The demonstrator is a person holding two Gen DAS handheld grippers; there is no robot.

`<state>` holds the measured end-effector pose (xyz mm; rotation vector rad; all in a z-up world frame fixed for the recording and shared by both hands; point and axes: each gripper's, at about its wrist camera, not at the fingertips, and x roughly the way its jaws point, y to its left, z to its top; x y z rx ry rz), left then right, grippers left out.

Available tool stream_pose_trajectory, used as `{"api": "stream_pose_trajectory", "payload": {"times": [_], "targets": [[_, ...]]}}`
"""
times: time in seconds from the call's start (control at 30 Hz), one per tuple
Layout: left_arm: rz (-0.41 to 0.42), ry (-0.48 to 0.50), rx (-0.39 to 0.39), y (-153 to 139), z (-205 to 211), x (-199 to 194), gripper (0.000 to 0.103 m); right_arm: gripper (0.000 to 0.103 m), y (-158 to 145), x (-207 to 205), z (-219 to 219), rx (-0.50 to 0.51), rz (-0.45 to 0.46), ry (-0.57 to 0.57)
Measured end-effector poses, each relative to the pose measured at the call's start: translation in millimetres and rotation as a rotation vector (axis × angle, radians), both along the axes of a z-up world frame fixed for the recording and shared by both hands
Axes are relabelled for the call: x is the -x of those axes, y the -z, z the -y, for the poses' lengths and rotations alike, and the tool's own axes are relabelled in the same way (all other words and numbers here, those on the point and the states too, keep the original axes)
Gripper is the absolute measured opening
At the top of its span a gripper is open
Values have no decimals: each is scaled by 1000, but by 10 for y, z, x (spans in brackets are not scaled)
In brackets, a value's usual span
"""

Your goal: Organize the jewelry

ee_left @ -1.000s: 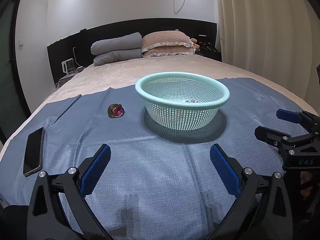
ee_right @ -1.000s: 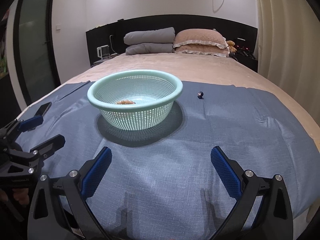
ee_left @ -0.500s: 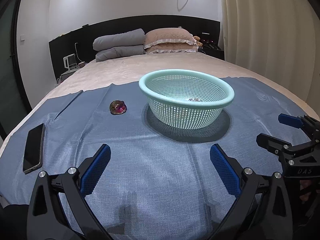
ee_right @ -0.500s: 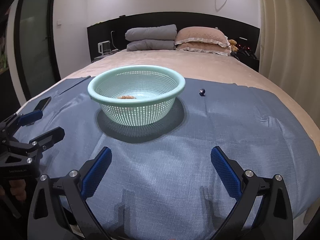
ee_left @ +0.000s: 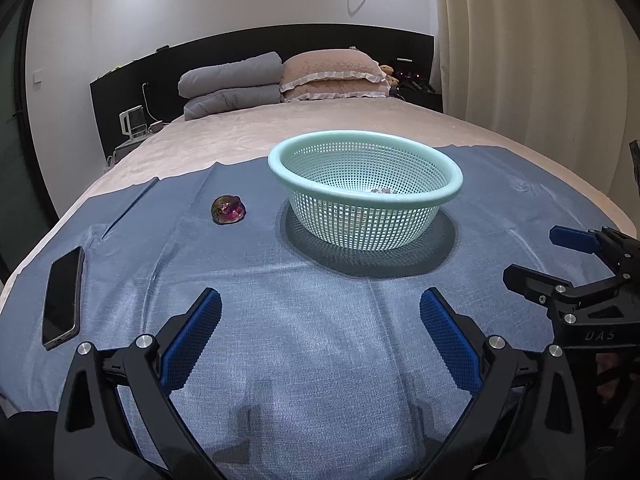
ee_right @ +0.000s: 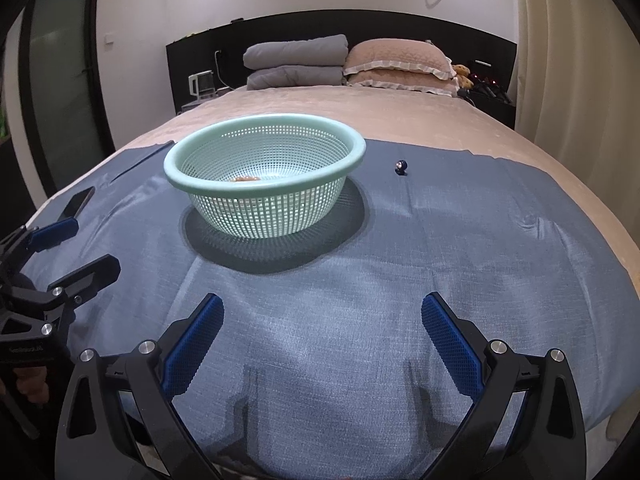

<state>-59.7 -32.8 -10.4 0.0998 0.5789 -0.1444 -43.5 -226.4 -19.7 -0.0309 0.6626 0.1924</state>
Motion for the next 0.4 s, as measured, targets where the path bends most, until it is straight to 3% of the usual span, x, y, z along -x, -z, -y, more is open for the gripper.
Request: {"api": "stream_pose_trajectory", "payload": {"times": [0.4], "targets": [[-24,-25,20,13,-44,-42,97,95,-10,2,-17,-1,-1,-1]]}}
